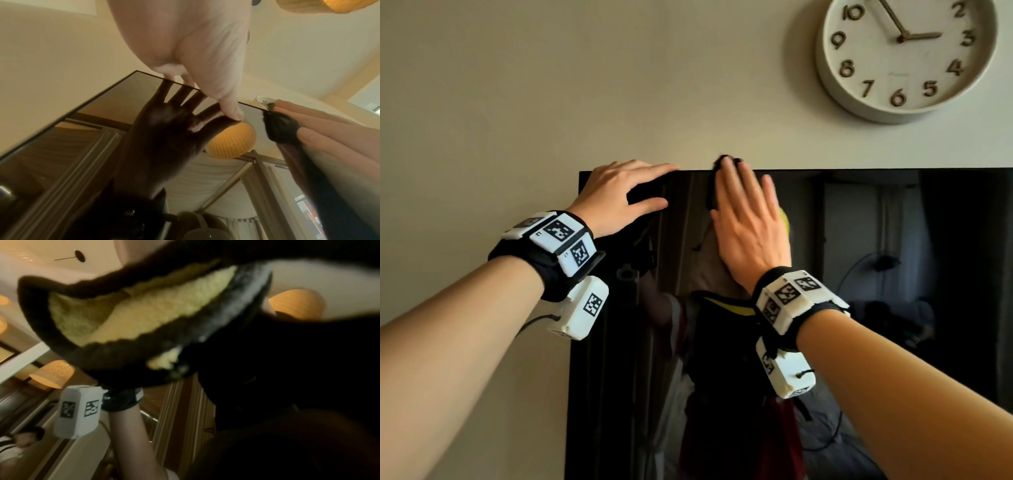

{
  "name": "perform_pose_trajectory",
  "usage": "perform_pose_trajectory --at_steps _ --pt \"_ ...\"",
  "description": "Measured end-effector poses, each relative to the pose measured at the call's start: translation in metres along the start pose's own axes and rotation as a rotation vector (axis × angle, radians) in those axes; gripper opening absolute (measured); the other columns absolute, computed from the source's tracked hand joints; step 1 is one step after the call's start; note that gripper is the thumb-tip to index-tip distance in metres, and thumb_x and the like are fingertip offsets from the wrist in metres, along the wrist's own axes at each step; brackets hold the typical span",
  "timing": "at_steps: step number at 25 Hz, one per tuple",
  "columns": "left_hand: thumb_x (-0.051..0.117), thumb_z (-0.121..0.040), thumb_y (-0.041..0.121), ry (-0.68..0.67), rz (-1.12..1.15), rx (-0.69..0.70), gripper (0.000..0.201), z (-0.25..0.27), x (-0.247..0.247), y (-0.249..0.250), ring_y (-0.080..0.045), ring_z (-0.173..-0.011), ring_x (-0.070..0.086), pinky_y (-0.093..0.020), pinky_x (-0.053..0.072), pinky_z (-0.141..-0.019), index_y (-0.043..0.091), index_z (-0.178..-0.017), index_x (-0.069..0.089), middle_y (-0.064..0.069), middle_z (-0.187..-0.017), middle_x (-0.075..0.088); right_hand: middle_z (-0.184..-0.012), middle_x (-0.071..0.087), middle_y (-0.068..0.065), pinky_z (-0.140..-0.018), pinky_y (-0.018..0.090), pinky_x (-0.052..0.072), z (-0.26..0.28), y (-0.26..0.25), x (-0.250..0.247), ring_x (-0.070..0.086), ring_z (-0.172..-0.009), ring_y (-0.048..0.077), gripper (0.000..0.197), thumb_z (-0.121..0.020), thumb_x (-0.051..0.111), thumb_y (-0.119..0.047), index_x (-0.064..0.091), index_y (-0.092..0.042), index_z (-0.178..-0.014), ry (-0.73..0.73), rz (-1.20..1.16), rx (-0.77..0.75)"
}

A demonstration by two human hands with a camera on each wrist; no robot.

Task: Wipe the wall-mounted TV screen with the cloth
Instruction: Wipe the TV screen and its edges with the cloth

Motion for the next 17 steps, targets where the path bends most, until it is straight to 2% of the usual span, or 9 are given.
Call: perform_pose_trajectory --at_steps 3,5,7,11,12,15,17 --pt "0.059 -0.093 0.05 -0.062 -0.048 0.019 0.062 -0.004 0.008 0.019 -0.019 -0.135 0.044 -0.039 0.024 -0.113 0.042 -0.149 0.036 0.008 -0.149 0.047 -0.153 0.035 0.018 -0.116 0.055 0.025 0.012 0.04 -0.013 0.032 -0.142 0.037 0.051 -0.1 0.048 -0.02 0.041 0.002 -0.145 0.059 0.04 0.197" --pt "0.06 -0.09 0.053 -0.085 -0.07 0.062 0.071 -0.013 0.016 0.04 -0.017 -0.142 0.035 -0.038 0.018 -0.117 0.041 -0.152 0.029 0.009 -0.156 0.038 -0.155 0.032 0.018 -0.118 0.054 0.021 0.015 0.041 -0.014 0.027 -0.144 0.036 0.052 -0.1 0.047 -0.019 0.038 0.003 -0.146 0.026 0.009 0.136" --pt "0.062 -0.087 0.056 -0.089 -0.063 0.106 0.078 -0.025 0.024 0.059 -0.017 -0.144 0.033 -0.034 0.018 -0.116 0.038 -0.154 0.026 0.007 -0.158 0.035 -0.156 0.032 0.016 -0.119 0.053 0.019 0.016 0.046 -0.015 0.026 -0.145 0.034 0.052 -0.101 0.047 -0.021 0.037 0.002 -0.147 0.003 -0.007 0.074" --pt "0.064 -0.082 0.063 -0.071 -0.071 0.14 0.086 -0.033 0.041 0.081 -0.019 -0.142 0.036 -0.032 0.02 -0.114 0.034 -0.154 0.028 0.005 -0.157 0.036 -0.156 0.031 0.017 -0.118 0.054 0.019 0.023 0.079 -0.023 0.026 -0.144 0.034 0.052 -0.102 0.044 -0.022 0.037 0.002 -0.147 0.045 0.054 0.269" --pt "0.061 -0.08 0.067 -0.059 -0.082 0.133 0.088 -0.033 0.044 0.083 -0.019 -0.141 0.037 -0.032 0.02 -0.113 0.034 -0.154 0.028 0.006 -0.157 0.037 -0.156 0.03 0.018 -0.118 0.054 0.018 0.024 0.077 -0.023 0.024 -0.145 0.035 0.053 -0.101 0.044 -0.022 0.035 0.002 -0.148 0.036 0.043 0.265" --pt "0.05 -0.076 0.074 -0.032 -0.109 0.129 0.09 -0.032 0.047 0.086 -0.018 -0.139 0.039 -0.03 0.02 -0.111 0.035 -0.154 0.028 0.005 -0.155 0.04 -0.157 0.029 0.015 -0.119 0.053 0.018 0.024 0.067 -0.021 0.023 -0.146 0.033 0.052 -0.102 0.043 -0.022 0.035 0.0 -0.149 -0.005 -0.01 0.131" --pt "0.057 -0.078 0.07 -0.017 -0.097 0.121 0.087 -0.031 0.046 0.084 -0.02 -0.136 0.04 -0.027 0.019 -0.109 0.035 -0.153 0.03 0.004 -0.154 0.042 -0.156 0.032 0.014 -0.118 0.054 0.021 0.028 0.09 -0.028 0.027 -0.145 0.032 0.05 -0.102 0.044 -0.022 0.038 -0.002 -0.148 0.018 0.024 0.144"
Point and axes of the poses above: each hand's wrist, its own z-axis away from the middle knuckle, its own x-axis out of the palm, y = z × x, the point moved 2 cm from there along -z, towards the middle knuckle
